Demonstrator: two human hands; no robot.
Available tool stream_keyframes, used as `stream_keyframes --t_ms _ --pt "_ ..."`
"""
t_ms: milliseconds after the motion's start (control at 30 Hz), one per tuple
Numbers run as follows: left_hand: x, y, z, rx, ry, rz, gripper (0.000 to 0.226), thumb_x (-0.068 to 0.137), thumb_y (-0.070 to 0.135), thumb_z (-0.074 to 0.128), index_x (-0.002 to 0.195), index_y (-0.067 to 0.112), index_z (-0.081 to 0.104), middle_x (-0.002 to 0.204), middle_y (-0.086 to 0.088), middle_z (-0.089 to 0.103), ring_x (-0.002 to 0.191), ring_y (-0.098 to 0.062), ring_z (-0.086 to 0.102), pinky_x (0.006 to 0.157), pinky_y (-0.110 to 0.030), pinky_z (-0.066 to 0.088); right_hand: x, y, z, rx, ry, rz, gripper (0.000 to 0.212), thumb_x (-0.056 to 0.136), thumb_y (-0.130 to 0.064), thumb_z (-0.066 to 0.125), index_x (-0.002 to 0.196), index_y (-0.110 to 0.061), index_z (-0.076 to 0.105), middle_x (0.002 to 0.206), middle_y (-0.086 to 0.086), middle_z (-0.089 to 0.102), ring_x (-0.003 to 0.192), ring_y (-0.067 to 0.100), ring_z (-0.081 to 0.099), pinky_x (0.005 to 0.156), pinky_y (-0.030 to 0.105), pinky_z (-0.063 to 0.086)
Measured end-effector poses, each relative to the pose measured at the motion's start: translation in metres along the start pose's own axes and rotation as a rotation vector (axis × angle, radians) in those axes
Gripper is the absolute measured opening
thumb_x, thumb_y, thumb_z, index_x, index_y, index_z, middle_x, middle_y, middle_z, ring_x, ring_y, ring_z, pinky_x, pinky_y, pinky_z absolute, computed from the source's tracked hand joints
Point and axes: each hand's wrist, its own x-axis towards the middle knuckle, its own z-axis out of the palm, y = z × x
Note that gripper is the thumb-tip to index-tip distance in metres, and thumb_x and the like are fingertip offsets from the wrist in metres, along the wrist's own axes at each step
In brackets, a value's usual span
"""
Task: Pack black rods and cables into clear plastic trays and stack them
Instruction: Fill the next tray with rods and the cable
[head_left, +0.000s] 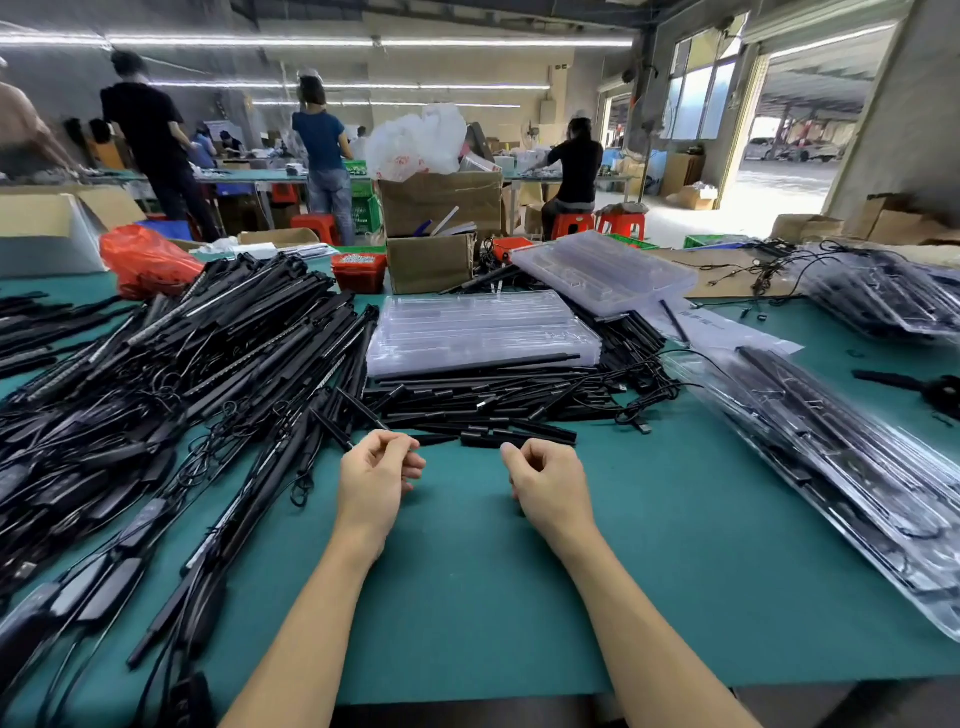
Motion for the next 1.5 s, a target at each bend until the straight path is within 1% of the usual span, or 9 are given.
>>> stream_keyframes --t_ms 167,267,333,500,567,733,1000,1333,1500 --pt "-0.001 0.006 -0.002 0.200 0.150 0.111 0.014 0.091 0.014 0.059 0.086 0.026 0.063 0.087 0.002 0.063 0.084 -0.020 0.058 0.073 -0.033 0.047 0.001 0.001 0.001 0.002 0.007 0.005 0.047 0.092 -0.031 0.060 0.066 0.005 0.046 0.054 0.006 0.049 0.052 0.017 0.043 0.054 0.030 0.039" --pt "0.010 0.014 -0.020 0.608 0.242 0.202 0.007 0.089 0.022 0.062 0.094 0.026 0.062 0.110 -0.001 0.057 0.113 -0.029 0.049 0.099 -0.046 0.037 0.002 0.000 0.002 -0.013 0.000 0.005 0.046 0.091 -0.031 0.060 0.066 0.005 0.046 0.055 0.007 0.050 0.051 0.017 0.043 0.055 0.030 0.040" --pt "0.023 0.020 -0.037 0.865 0.279 0.233 0.019 0.088 0.027 0.062 0.107 0.025 0.061 0.128 -0.006 0.050 0.126 -0.032 0.037 0.106 -0.050 0.027 0.002 0.000 0.002 -0.013 0.000 0.001 0.046 0.091 -0.031 0.060 0.066 0.005 0.047 0.055 0.007 0.050 0.052 0.017 0.043 0.055 0.030 0.039" --pt "0.046 0.023 -0.079 1.325 0.124 -0.166 0.051 0.094 0.047 0.050 0.137 0.024 0.036 0.152 -0.020 0.025 0.138 -0.038 0.022 0.110 -0.052 0.020 0.003 0.002 0.002 0.020 0.003 0.006 0.046 0.090 -0.030 0.060 0.066 0.006 0.045 0.055 0.007 0.049 0.052 0.017 0.043 0.055 0.031 0.039" --pt "0.048 0.022 -0.088 1.380 0.067 -0.202 0.054 0.096 0.049 0.048 0.140 0.024 0.033 0.150 -0.021 0.030 0.138 -0.040 0.024 0.109 -0.053 0.025 0.003 0.002 0.002 0.030 0.003 0.002 0.047 0.090 -0.031 0.060 0.066 0.007 0.045 0.055 0.009 0.049 0.053 0.018 0.043 0.055 0.032 0.039" --pt "0.049 0.021 -0.089 1.432 0.074 -0.059 0.046 0.094 0.041 0.055 0.131 0.017 0.043 0.137 -0.021 0.047 0.126 -0.042 0.040 0.098 -0.049 0.039 0.003 0.001 0.002 0.043 0.005 -0.004 0.047 0.091 -0.031 0.061 0.066 0.006 0.044 0.056 0.008 0.049 0.054 0.019 0.044 0.056 0.032 0.040" --pt "0.052 0.013 -0.086 1.517 0.106 0.070 0.028 0.094 0.013 0.047 0.120 0.006 0.040 0.130 -0.024 0.045 0.117 -0.046 0.048 0.092 -0.051 0.042 0.002 0.001 0.001 0.051 0.005 -0.008 0.047 0.092 -0.030 0.060 0.068 0.008 0.046 0.056 0.009 0.049 0.053 0.017 0.042 0.054 0.031 0.038" --pt "0.052 0.031 -0.095 1.676 0.179 0.263 0.020 0.085 0.006 0.061 0.105 0.001 0.059 0.116 -0.024 0.059 0.108 -0.044 0.055 0.086 -0.050 0.044 0.001 0.000 0.001 0.086 -0.004 0.004 0.048 0.091 -0.032 0.060 0.064 0.003 0.041 0.056 0.008 0.048 0.053 0.018 0.042 0.055 0.034 0.039" --pt "0.060 0.039 -0.072 1.666 0.043 0.098 0.051 0.090 0.026 0.058 0.136 0.013 0.040 0.145 -0.019 0.040 0.131 -0.042 0.038 0.104 -0.051 0.035 0.002 0.000 0.001 0.093 -0.005 0.013 0.048 0.091 -0.033 0.061 0.063 0.001 0.041 0.055 0.006 0.048 0.053 0.018 0.042 0.055 0.034 0.039"
